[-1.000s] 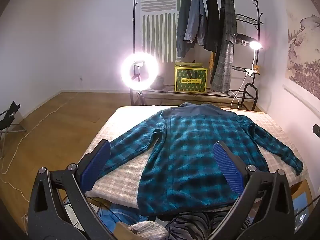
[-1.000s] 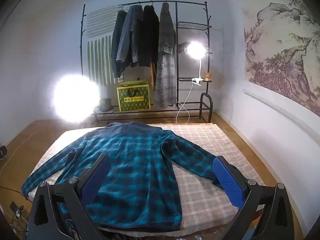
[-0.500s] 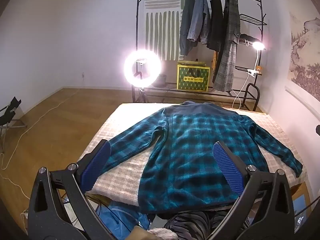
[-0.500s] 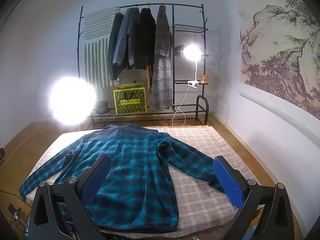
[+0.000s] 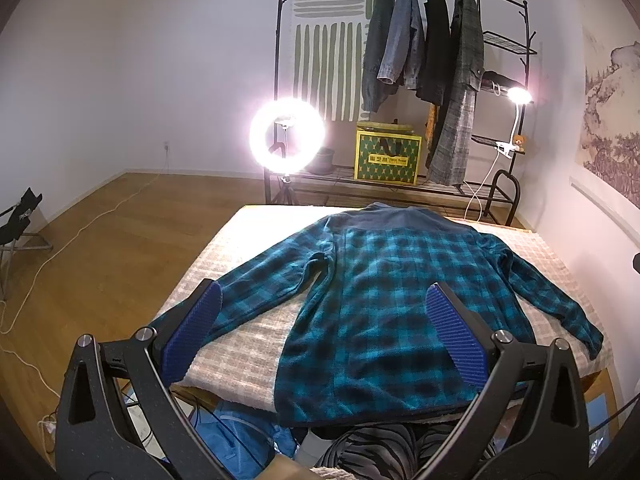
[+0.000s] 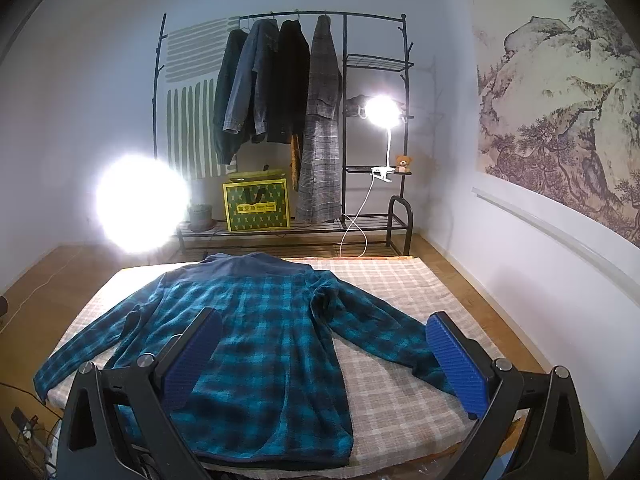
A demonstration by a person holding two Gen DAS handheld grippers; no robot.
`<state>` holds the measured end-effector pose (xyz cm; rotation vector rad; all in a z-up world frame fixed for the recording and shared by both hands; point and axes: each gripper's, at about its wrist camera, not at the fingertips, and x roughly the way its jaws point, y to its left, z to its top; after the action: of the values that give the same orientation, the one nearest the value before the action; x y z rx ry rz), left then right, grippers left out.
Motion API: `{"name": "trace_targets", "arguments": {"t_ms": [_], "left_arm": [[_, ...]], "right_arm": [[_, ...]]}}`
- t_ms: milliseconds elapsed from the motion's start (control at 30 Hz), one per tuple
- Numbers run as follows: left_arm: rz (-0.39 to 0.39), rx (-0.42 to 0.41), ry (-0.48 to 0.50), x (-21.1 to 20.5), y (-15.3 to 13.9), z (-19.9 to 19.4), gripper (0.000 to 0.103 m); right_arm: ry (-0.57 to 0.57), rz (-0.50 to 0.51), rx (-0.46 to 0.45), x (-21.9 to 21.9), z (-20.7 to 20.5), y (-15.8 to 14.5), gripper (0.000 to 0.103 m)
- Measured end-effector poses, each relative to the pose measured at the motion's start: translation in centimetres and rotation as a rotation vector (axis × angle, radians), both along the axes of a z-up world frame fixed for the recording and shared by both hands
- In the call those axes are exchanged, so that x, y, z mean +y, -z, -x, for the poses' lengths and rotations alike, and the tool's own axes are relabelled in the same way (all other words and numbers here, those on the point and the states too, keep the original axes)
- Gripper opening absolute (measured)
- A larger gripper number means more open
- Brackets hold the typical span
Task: Fold large clothes
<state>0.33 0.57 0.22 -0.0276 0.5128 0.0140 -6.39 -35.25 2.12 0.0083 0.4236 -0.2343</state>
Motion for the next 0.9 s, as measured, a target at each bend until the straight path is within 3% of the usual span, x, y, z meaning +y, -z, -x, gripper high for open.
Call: {"name": "trace_targets", "arguments": {"t_ms": [900], "left_arm": [[0.010,-0.005,-0.005,0.2,-0.2,0.1,0.103]], "right_arm": [[-0.014,0.016,-0.026,2.0,0.0,-0.9,0.103]]}}
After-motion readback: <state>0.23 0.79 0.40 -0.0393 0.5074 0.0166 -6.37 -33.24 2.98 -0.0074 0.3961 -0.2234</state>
